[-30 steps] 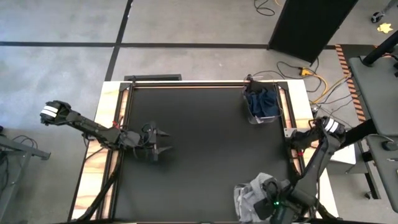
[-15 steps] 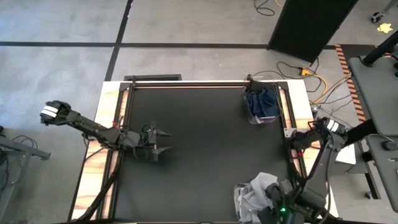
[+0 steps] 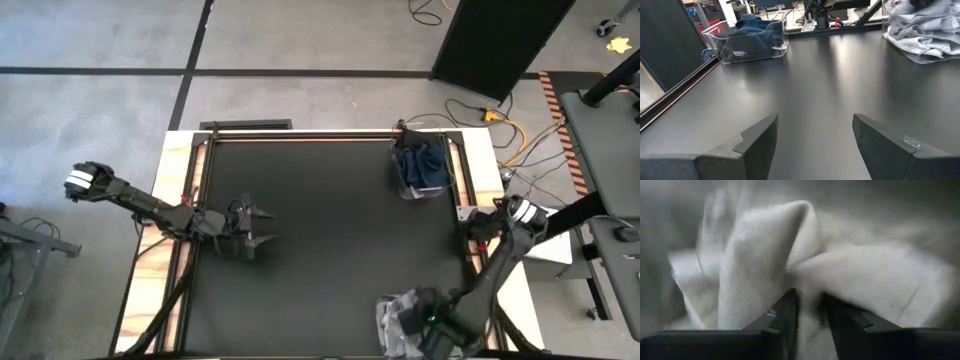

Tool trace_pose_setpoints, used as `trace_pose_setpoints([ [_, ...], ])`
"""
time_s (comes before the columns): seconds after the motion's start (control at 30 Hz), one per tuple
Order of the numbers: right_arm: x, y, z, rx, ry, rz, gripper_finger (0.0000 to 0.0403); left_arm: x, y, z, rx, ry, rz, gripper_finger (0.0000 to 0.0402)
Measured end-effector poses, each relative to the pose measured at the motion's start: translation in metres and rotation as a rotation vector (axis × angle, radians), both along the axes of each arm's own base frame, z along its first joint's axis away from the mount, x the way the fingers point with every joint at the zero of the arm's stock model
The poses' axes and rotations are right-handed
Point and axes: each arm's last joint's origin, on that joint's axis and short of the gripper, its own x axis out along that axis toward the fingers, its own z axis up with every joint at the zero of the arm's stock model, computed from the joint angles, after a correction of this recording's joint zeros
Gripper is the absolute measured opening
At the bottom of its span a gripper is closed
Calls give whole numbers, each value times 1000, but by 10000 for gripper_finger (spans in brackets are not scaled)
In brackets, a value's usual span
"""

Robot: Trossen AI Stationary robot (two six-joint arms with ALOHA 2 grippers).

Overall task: Sort towels by color in basket
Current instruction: Put the gray towel into the bottom transparent bin

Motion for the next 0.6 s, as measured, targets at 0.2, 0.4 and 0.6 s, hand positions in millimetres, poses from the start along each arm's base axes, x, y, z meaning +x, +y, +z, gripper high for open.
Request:
trace_pose_setpoints([
  [0.2, 2, 3, -42, 186, -38, 10, 67, 0, 0, 0, -1, -3, 0, 242],
  [0.4, -9, -12, -57, 99, 11, -37, 79, 0, 1, 1, -3, -11, 3, 242],
  [0.6, -12, -15, -41, 49, 47, -20, 139, 0, 1, 3, -19, -22, 8, 242],
])
